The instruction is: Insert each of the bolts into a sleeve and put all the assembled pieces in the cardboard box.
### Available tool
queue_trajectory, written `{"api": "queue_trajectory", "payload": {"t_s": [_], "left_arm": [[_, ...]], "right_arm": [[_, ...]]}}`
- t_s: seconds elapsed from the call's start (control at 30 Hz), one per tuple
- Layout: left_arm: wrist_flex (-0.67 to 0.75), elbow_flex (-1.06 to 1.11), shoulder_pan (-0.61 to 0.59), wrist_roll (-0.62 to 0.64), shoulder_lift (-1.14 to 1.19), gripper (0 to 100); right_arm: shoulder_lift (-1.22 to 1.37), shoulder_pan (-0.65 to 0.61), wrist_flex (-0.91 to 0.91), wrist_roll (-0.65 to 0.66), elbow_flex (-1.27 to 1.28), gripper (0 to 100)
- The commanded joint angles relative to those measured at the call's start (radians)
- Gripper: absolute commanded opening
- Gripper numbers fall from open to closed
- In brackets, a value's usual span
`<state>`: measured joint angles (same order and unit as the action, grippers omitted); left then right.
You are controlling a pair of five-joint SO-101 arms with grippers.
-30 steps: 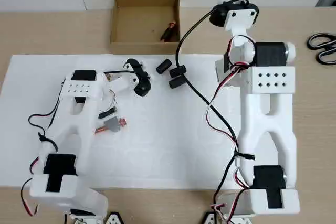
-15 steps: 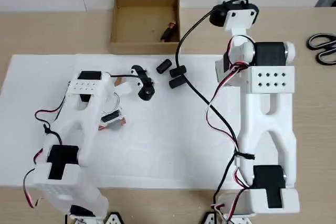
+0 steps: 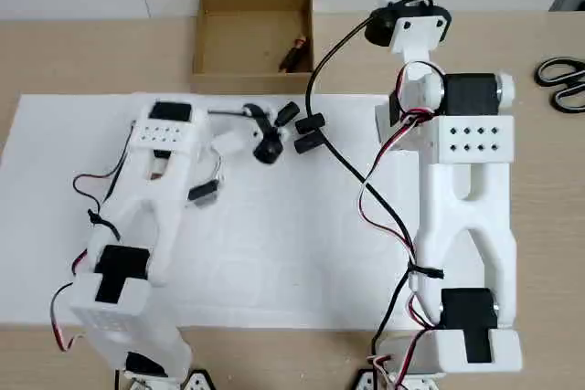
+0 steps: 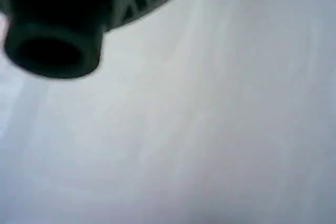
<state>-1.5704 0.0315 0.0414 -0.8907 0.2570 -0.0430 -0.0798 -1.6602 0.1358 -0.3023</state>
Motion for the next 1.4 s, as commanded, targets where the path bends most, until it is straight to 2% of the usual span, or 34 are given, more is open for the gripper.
{"api": "queue_trajectory", "payload": {"t_s": [0.0, 0.13, 0.27, 0.43, 0.53, 0.67, 0.73, 0.8, 0.9, 1.07, 1.23, 1.37], "left_arm": [[-0.161, -0.208, 0.0, 0.041, -0.011, 0], [-0.183, -0.394, -0.028, 0.219, -0.035, 0], [-0.183, -0.496, -0.055, 0.443, -0.222, 0], [-0.178, -0.499, -0.038, 0.457, -0.525, 0], [-0.178, -0.427, -0.034, 0.459, -0.655, 0], [-0.175, -0.185, -0.026, 0.46, -0.727, 0], [-0.173, -0.065, 0.012, 0.523, -0.735, 0], [-0.152, -0.033, 0.049, 0.649, -0.741, 0], [-0.049, -0.051, 0.08, 0.852, -0.766, 0], [0.149, -0.027, 0.129, 1.076, -0.812, 0], [0.279, 0.122, 0.23, 1.132, -0.815, 0], [0.514, 0.246, 0.316, 1.134, -0.822, 0]], "right_arm": [[-0.062, -0.001, 0.002, 0.008, -0.005, 0.3], [-0.064, -0.015, 0.001, 0.006, -0.006, 0.3], [-0.113, -0.061, -0.002, 0.009, -0.006, 0.3], [-0.383, -0.137, -0.013, 0.008, 0.06, 0.3], [-0.588, -0.191, -0.005, 0.006, 0.209, 0.3], [-0.828, -0.202, 0.119, 0.005, 0.497, 0.3], [-0.921, -0.202, 0.234, 0.005, 0.678, 0.3], [-1.012, -0.202, 0.381, 0.005, 0.862, 0.3], [-1.135, -0.206, 0.59, 0.005, 1.096, 0.3], [-1.365, -0.206, 0.86, -0.011, 1.419, 0.4], [-1.629, -0.208, 1.007, -0.126, 1.711, 0.4], [-1.778, -0.248, 0.943, -0.181, 1.803, 0.4]]}}
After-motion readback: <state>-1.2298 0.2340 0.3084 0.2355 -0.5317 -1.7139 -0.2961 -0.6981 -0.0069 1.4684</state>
